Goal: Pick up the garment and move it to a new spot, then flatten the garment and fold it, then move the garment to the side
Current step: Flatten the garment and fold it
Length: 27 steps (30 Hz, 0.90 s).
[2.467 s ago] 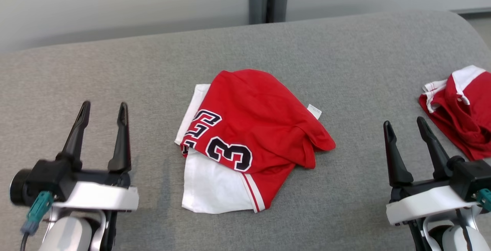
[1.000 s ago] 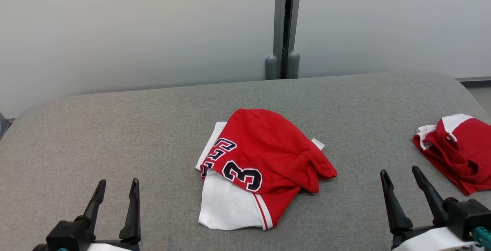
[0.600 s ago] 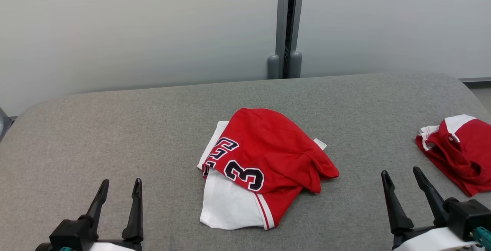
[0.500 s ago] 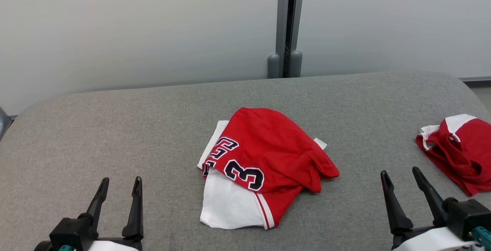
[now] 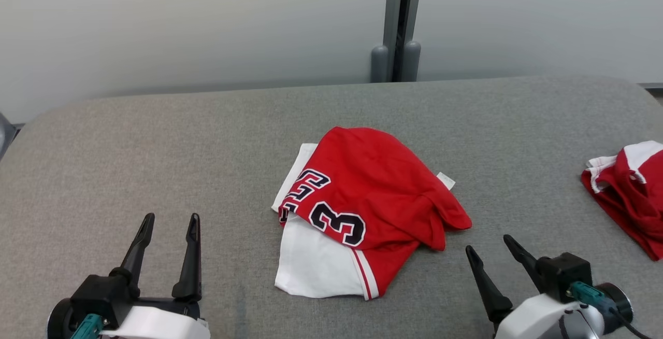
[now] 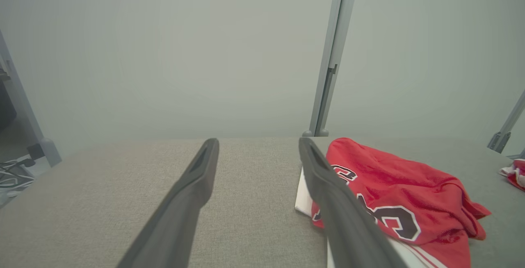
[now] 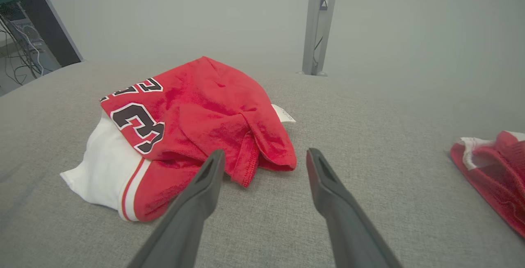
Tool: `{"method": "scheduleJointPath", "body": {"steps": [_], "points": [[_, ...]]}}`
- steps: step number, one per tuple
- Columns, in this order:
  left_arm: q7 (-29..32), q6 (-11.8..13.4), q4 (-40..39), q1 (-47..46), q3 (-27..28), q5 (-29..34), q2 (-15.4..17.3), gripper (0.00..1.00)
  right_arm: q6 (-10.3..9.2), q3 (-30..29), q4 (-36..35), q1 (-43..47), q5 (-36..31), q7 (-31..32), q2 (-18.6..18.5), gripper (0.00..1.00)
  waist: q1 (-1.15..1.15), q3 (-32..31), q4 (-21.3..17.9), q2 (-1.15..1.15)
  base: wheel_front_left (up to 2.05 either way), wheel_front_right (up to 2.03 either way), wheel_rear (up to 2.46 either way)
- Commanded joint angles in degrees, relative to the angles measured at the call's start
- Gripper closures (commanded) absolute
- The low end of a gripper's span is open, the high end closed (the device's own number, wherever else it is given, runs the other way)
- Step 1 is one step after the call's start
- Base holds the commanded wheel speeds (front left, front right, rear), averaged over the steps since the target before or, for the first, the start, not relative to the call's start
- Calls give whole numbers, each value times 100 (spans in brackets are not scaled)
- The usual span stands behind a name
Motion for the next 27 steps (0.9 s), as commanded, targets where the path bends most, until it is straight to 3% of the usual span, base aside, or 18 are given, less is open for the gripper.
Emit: {"method": "scheduleJointPath", "body": {"steps": [1,15,16,17,23,27], "points": [[-54,-18,-8,-151,-11,35,-38,0,-1,108,241,-237,47,-14,-126,0,0,314,187,0,0,0,0],[-357,-314,420,-931,-112,66,-284,0,-1,714,1855,-1752,454,-382,-425,0,0,1371,636,0,0,0,0],[-371,-331,459,-964,-107,65,-301,0,-1,722,1920,-1805,482,-427,-426,57,0,1400,639,0,0,0,0],[-387,-348,491,-993,-94,63,-313,0,-1,701,1958,-1848,519,-491,-416,100,0,1433,632,0,0,0,0],[-438,-428,646,-1119,-14,106,-338,0,-1,690,1774,-1972,603,-830,-413,100,0,1488,510,0,0,0,0],[-455,-457,712,-1132,41,134,-329,0,-1,638,1272,-1851,550,-919,-420,100,0,1407,384,0,0,0,0]]}}
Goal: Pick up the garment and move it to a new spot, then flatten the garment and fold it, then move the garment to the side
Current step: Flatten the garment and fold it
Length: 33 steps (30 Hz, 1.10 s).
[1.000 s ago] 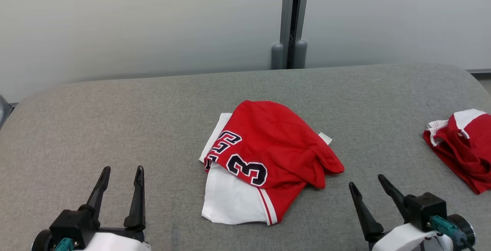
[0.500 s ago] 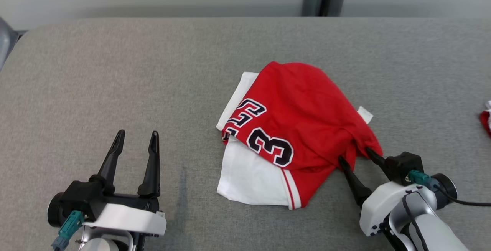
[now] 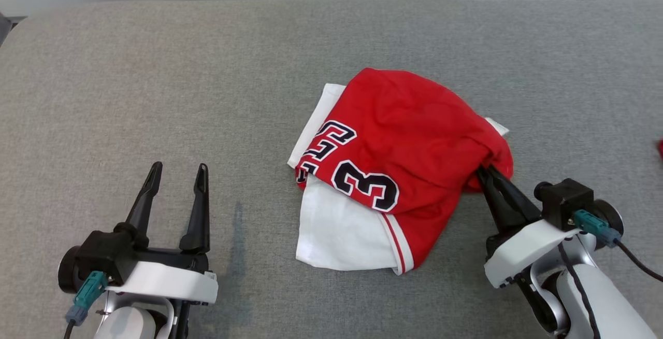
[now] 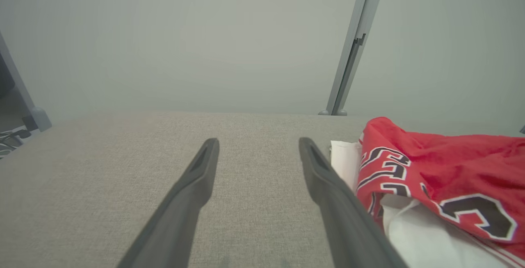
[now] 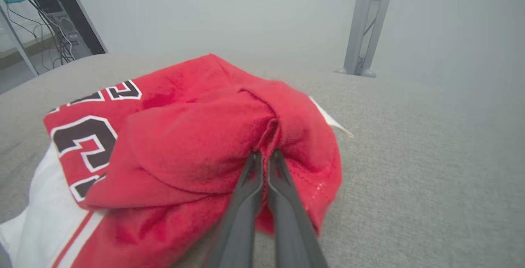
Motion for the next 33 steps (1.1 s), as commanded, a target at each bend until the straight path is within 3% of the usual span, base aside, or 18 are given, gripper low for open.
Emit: {"method": "scheduleJointPath", "body": {"steps": [1,10,17,22,23,24,28,33], "points": [[-31,-11,26,-77,42,37,22,0,-1,-9,-162,66,-42,8,-29,100,0,-60,-70,0,0,0,0],[-40,-48,56,23,135,64,30,0,-1,-185,-2053,312,-107,518,-149,100,0,-235,-350,0,0,0,0],[-43,-63,57,-54,124,108,-10,0,-1,-994,-2857,160,-219,872,-337,100,0,-195,-407,0,0,0,0],[-44,-100,65,-112,112,133,-41,0,-1,-1642,-2503,338,-73,944,-298,100,0,-116,-400,0,0,0,0],[-45,-126,83,-138,93,145,-71,0,-1,-1893,-2109,441,16,889,-258,100,0,-78,-387,0,0,0,0],[-45,-126,83,-138,93,145,-71,0,-1,-1893,-2109,441,16,889,-258,100,0,-78,-387,0,0,0,0],[-45,-181,128,-228,83,184,-115,0,-1,-2190,-1045,618,188,684,-153,100,0,-21,-354,0,0,0,0],[-45,-231,181,-254,91,211,-141,0,-1,-2104,48,510,408,200,-75,100,0,16,-343,0,0,0,0]]}}
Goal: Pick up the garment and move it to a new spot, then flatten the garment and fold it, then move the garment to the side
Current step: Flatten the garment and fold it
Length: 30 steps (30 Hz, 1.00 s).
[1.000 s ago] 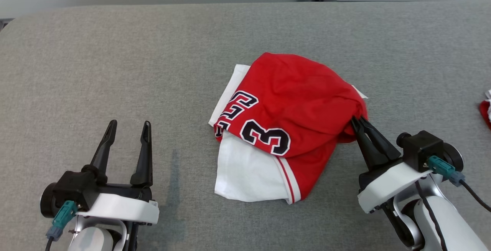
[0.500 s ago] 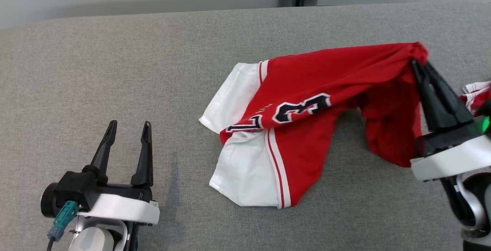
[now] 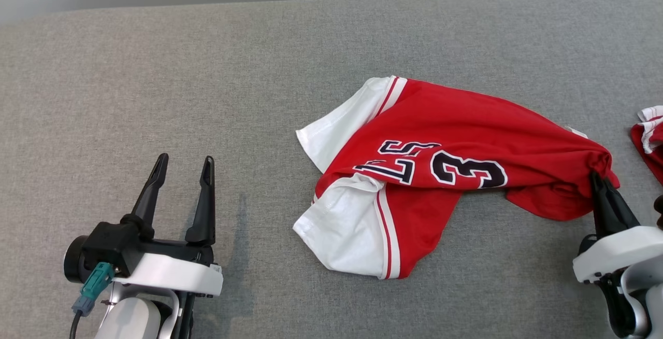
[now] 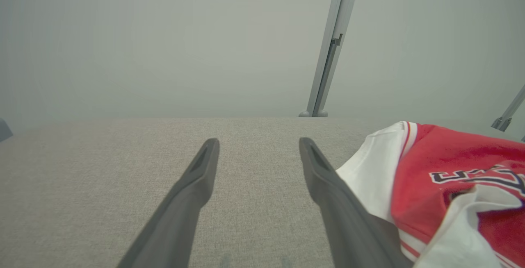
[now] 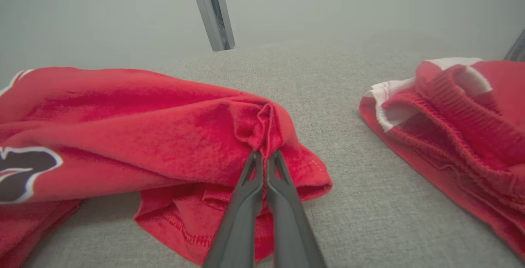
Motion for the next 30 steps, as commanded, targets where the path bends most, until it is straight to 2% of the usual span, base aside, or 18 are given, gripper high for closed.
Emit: {"method": "scheduleJointPath", "body": {"steps": [1,2,3,4,5,11,19,25,30], "points": [[-28,-39,19,-86,14,44,22,0,1,32,160,-141,102,-156,1,100,0,8,-5,0,0,0,0],[-28,-42,25,-91,15,47,26,0,1,58,307,-195,116,-246,-3,100,0,10,-13,0,0,0,0],[-28,-50,31,-96,18,60,34,0,1,66,420,-245,134,-370,-1,64,0,13,-20,0,0,0,0],[-28,-48,34,-99,17,74,36,0,1,89,522,-291,150,-471,3,64,0,13,-24,0,0,0,0],[-28,-47,32,-99,20,79,41,0,1,110,601,-336,161,-564,12,0,0,10,-30,0,0,0,0],[-29,-3,-38,-52,58,140,29,0,1,12,445,-149,67,-996,117,0,0,-66,-39,0,0,0,0],[-26,149,-134,217,234,157,53,0,1,-321,-1049,654,-385,-1175,469,0,0,-334,-117,0,0,0,0],[-22,268,-206,412,345,180,124,0,1,-58,-2149,929,-708,-876,675,0,0,-615,-178,0,0,0,0],[44,353,-261,599,332,193,153,0,1,209,-2590,1164,-903,-441,764,0,0,-872,-175,0,0,0,0]]}}
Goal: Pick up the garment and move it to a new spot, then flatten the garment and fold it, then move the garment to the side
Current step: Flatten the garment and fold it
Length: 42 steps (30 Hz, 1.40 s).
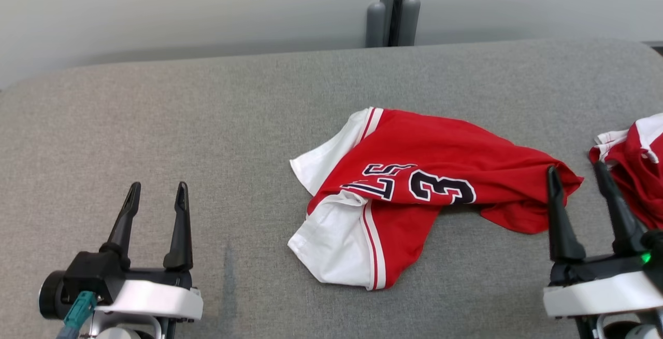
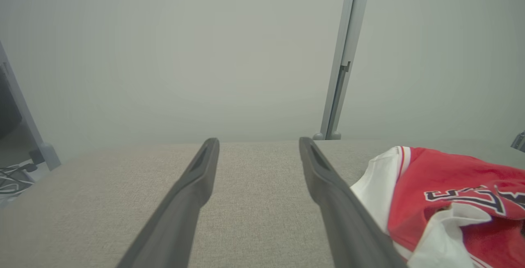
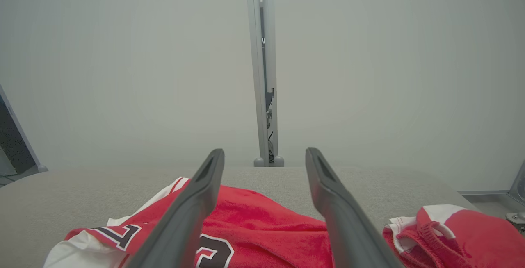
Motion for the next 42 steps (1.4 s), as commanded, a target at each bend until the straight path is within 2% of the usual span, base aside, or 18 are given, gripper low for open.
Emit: {"method": "scheduleJointPath", "body": {"steps": [1,14,25,29,37,42], "points": [[20,52,-26,89,-4,36,31,0,1,69,-88,126,-99,131,8,0,0,-154,2,0,0,0,0],[190,131,-81,605,-149,25,105,0,1,144,-180,821,-236,643,67,0,0,-795,27,0,0,0,0],[312,145,-146,625,-220,-4,163,0,1,105,-150,882,-42,708,69,0,0,-831,96,0,0,0,0],[485,-80,-146,402,-449,-61,104,0,1,124,-119,813,3,737,69,0,0,-727,106,0,0,0,0],[1261,-868,307,-29,-1318,-324,-152,0,1,337,23,589,39,721,68,0,0,-373,-177,0,0,0,0],[1571,-1105,746,-285,-1507,-453,-199,0,1,465,116,404,83,650,65,0,0,-67,-437,0,0,0,0]]}}
